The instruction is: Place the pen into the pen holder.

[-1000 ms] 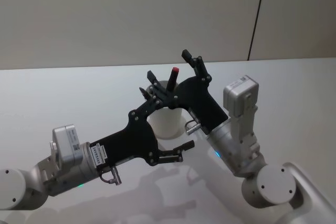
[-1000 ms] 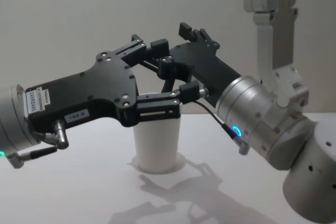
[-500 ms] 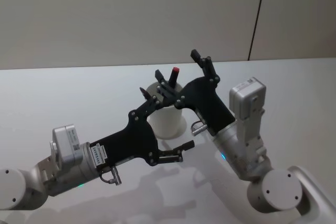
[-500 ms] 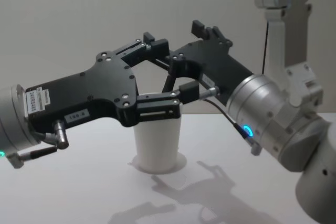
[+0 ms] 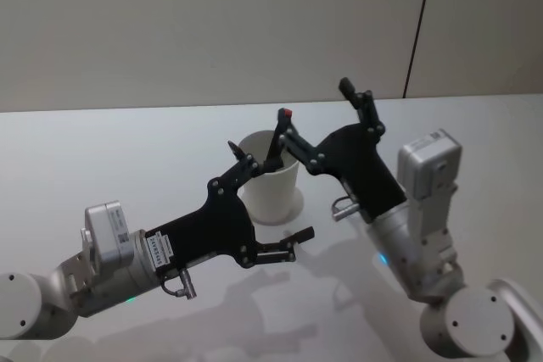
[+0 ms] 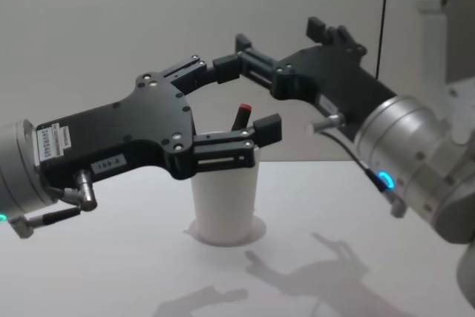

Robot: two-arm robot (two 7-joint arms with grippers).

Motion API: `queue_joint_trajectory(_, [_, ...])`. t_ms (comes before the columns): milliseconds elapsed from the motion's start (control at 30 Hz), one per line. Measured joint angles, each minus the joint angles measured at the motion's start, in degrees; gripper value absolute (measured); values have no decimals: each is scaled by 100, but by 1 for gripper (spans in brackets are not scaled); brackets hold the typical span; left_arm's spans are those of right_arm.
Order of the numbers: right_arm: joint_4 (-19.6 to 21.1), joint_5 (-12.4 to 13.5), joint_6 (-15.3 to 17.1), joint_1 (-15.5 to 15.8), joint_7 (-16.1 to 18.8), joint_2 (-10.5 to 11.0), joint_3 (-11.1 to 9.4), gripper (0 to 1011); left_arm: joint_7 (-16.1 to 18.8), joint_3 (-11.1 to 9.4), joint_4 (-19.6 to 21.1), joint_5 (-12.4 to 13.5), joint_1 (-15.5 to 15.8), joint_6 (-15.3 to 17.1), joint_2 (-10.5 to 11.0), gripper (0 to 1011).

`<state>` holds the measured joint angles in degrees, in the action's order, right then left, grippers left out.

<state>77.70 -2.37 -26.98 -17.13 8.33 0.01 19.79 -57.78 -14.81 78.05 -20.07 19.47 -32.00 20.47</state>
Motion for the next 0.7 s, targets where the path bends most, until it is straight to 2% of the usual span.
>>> queue_joint_trajectory(300, [506,-27,140,299,-260,182,-67,1002,0,0,0,0,0,0,0,1004])
queue_joint_trajectory(700, [856,-33,223,514,-430,307,-115,1002,0,0,0,0,0,0,0,1004])
